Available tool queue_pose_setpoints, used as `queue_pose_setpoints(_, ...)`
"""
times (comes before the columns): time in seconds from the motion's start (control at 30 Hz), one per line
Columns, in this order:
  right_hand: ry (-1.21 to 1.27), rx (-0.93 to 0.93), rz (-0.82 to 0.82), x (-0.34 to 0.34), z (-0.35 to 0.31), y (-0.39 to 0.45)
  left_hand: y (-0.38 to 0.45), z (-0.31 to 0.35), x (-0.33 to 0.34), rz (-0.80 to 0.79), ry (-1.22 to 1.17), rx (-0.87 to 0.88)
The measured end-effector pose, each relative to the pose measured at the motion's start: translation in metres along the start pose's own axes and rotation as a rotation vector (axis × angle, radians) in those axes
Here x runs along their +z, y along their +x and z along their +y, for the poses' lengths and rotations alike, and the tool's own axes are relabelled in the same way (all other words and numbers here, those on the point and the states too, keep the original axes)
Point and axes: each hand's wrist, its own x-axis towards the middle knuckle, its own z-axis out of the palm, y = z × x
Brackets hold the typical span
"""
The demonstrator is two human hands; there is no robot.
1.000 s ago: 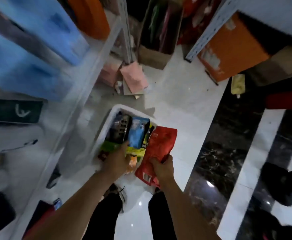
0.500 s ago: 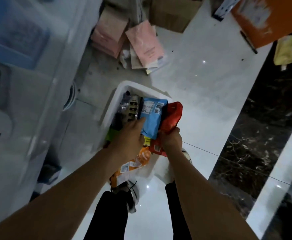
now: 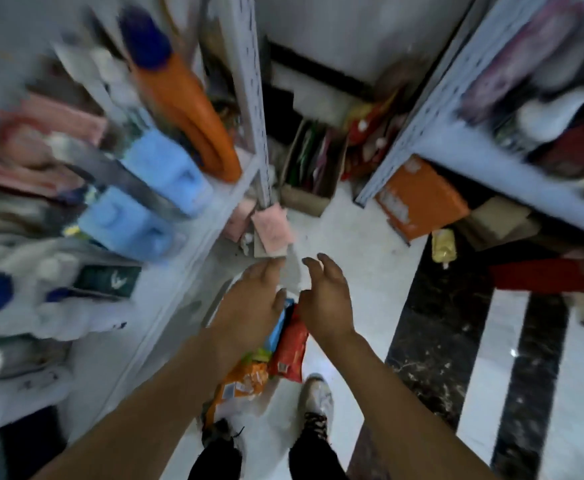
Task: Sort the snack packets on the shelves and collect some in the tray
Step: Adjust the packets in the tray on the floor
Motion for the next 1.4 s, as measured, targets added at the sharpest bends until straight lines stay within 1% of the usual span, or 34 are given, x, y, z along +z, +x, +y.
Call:
queue_pose_setpoints(0.13,-0.054,-0.257,0.117,-0.142,-0.09,0.0,-0.02,0.096,-0.118,0.197,-0.011,0.15)
queue_pose_setpoints(0.27,-0.157,-0.53,0.339,-0.284,-0.183,0.004,-0.042,0.19,-0.253,0.474,0.043,0.288)
queue_pose_setpoints(0.33,-0.173,-0.653,0.457,-0.35,-0.233,-0.003,-0.062,0.229,-0.32,0.592,0.115,0.337)
queue_pose_setpoints(0.43,-0.16,-0.777,0.61,-0.424,-0.303,-0.016,-0.1,0.26,-0.406,0.796,0.253,0.423)
queue_pose_setpoints(0.53,-0.053,-0.888,0.699,-0.467,-0.377,-0.033,-0.15,0.268,-0.478,0.939,0.414,0.466)
queue_pose_setpoints(0.6,-0.004,-0.969,0.712,-0.479,-0.419,-0.042,-0.181,0.271,-0.515,1.0,0.492,0.449)
queue_pose_setpoints(0.67,0.075,-1.033,0.693,-0.485,-0.461,-0.05,-0.212,0.267,-0.546,1.067,0.546,0.376)
queue_pose_setpoints(0.7,0.152,-1.032,0.651,-0.485,-0.481,-0.053,-0.225,0.263,-0.559,1.086,0.561,0.327)
queue_pose_setpoints(0.77,0.309,-0.96,0.523,-0.481,-0.516,-0.055,-0.243,0.247,-0.578,1.08,0.551,0.226)
queue_pose_setpoints(0.8,0.334,-0.918,0.466,-0.477,-0.533,-0.055,-0.251,0.236,-0.585,1.08,0.533,0.173)
queue_pose_setpoints(0.87,0.252,-0.858,0.377,-0.464,-0.557,-0.051,-0.261,0.208,-0.592,1.068,0.489,0.095)
queue_pose_setpoints(0.97,0.063,-0.882,0.279,-0.438,-0.58,-0.043,-0.265,0.167,-0.594,1.032,0.42,-0.038)
queue_pose_setpoints(1.1,-0.175,-0.937,0.316,-0.416,-0.604,-0.028,-0.257,0.127,-0.6,0.91,0.379,-0.175)
queue_pose_setpoints(1.17,-0.301,-0.923,0.346,-0.416,-0.617,-0.019,-0.251,0.116,-0.609,0.846,0.398,-0.181)
queue_pose_setpoints(1.23,-0.389,-0.875,0.342,-0.416,-0.625,-0.011,-0.242,0.111,-0.618,0.8,0.437,-0.165)
queue_pose_setpoints(1.3,-0.329,-0.802,0.284,-0.413,-0.628,-0.002,-0.232,0.11,-0.626,0.772,0.476,-0.124)
queue_pose_setpoints(1.4,-0.12,-0.758,0.254,-0.399,-0.625,0.011,-0.214,0.107,-0.635,0.748,0.517,-0.084)
